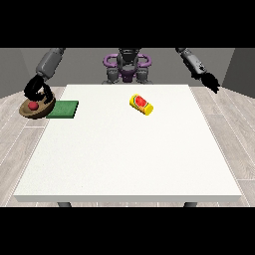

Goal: Pick the cup and pour the ball into the bowl, then pick the bowl and place it on the pad

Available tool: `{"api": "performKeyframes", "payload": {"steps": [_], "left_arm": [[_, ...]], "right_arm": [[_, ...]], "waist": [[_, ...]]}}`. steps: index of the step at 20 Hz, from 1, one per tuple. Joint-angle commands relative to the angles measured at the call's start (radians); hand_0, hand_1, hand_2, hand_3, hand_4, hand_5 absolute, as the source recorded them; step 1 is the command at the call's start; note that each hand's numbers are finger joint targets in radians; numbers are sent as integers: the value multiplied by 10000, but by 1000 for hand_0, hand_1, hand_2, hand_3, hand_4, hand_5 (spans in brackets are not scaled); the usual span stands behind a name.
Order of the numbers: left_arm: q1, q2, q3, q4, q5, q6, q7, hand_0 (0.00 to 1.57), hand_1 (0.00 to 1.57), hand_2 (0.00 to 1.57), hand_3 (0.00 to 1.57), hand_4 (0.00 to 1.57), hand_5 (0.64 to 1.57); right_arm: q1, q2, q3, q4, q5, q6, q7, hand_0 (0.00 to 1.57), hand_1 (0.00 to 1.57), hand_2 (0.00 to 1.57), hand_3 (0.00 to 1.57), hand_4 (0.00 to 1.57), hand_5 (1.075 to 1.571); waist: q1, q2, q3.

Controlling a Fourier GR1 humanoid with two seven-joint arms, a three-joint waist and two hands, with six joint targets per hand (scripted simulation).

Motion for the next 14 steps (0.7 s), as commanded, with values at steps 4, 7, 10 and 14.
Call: {"api": "performKeyframes", "payload": {"steps": [4, 7, 10, 14], "left_arm": [[64, 463, 506, -647, 572, -251, -50, 0, 0, 0, 0, 886, 1192], [290, 548, 590, -987, 842, -607, -84, 0, 0, 0, 0, 866, 1163], [673, 583, 828, -1017, 972, -500, -132, 0, 0, 0, 0, 859, 1185], [1131, 331, 743, -1449, 1032, -367, 132, 0, 0, 0, 0, 861, 1188]], "right_arm": [[-490, 742, -1531, 1420, -1358, -136, -671, 1571, 1571, 1571, 1496, 999, 1451], [-833, 683, -2053, 1878, -1855, 279, -904, 1571, 1571, 1571, 1265, 738, 1387], [-863, 488, -3059, 2232, -2897, 766, -685, 1571, 1571, 1494, 1268, 254, 1415], [-1178, -281, -3270, 2565, -2972, 1139, -267, 146, 146, 630, 236, 0, 1237]], "waist": [[35, 985, 29], [100, 1080, 31], [-357, 983, 39], [-298, 541, 21]]}}
